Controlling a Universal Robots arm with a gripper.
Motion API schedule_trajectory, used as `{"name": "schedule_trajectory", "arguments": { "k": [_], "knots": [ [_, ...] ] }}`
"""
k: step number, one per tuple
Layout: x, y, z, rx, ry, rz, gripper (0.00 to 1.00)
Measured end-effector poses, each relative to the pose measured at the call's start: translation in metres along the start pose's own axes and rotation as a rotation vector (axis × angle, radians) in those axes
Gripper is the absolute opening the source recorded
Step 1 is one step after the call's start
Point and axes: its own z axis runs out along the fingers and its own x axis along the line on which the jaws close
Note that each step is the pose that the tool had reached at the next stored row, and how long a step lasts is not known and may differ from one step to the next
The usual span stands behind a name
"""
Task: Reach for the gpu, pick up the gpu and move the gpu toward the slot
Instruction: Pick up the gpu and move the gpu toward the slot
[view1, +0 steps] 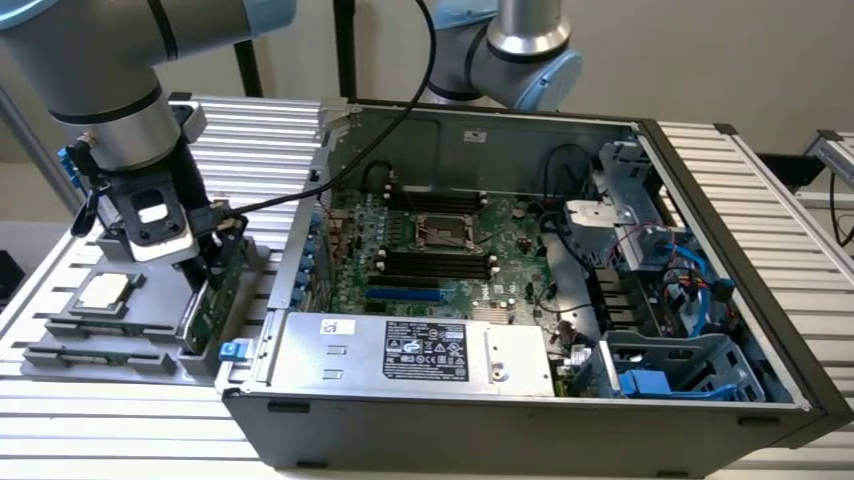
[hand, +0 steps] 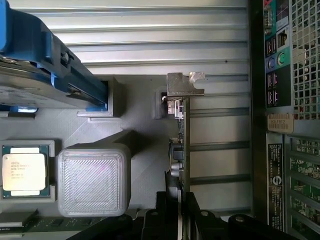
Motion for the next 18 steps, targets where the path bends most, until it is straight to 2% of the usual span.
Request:
{"name": "schedule_trajectory", "arguments": {
  "k": [12,18],
  "knots": [
    [0.0000,0.0000,-0.0002,-0.0001,0.0004,0.000,0.26],
    [-0.0003,0.0000,-0.0032,0.0002,0.0037,0.000,0.26]
  ]
}}
